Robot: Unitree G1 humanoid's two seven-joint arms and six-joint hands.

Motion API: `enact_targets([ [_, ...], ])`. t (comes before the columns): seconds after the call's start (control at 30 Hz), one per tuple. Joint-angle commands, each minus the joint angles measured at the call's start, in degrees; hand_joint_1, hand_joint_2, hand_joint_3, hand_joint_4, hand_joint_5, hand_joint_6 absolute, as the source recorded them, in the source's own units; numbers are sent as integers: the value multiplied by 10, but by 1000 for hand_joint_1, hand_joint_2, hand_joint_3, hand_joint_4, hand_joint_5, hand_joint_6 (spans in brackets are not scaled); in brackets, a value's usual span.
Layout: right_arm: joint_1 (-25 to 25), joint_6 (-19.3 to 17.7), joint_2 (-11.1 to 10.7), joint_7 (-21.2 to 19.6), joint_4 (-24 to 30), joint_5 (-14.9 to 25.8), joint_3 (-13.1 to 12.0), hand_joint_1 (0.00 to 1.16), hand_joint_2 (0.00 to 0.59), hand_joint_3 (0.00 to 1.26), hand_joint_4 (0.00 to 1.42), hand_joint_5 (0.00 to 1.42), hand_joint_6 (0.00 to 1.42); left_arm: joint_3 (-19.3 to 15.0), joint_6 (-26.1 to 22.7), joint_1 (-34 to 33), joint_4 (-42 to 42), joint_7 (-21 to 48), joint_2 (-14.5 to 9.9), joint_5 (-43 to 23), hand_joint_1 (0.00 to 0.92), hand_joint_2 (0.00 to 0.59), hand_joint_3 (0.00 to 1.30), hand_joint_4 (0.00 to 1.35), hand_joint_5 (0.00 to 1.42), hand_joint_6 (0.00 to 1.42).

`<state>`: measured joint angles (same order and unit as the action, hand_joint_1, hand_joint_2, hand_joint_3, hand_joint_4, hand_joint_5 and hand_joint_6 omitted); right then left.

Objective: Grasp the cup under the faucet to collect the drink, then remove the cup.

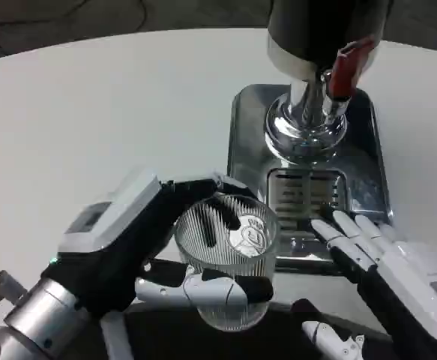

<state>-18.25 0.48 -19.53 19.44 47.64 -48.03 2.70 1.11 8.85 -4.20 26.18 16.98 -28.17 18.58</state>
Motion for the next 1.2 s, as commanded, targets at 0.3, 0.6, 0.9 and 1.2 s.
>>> enact_targets([
  [0.3,1,3,0,9,-5,6,1,242,420,95,0,0,0,1,10,-7,-4,2,2,-5,506,124,1041,1260,1424,1424],
  [0.6,5,5,1,12,-6,7,-2,242,420,95,0,0,0,4,10,-13,-8,1,4,-4,506,120,1041,1260,1424,1424],
  [0.9,3,14,3,12,-3,12,-12,242,420,95,0,0,0,8,11,-29,-29,-6,11,1,505,118,1041,1260,1424,1424],
  [1.2,-2,33,8,3,1,39,-63,242,420,95,0,0,0,29,20,-81,-93,-20,27,29,500,115,1041,1260,1424,1424],
])
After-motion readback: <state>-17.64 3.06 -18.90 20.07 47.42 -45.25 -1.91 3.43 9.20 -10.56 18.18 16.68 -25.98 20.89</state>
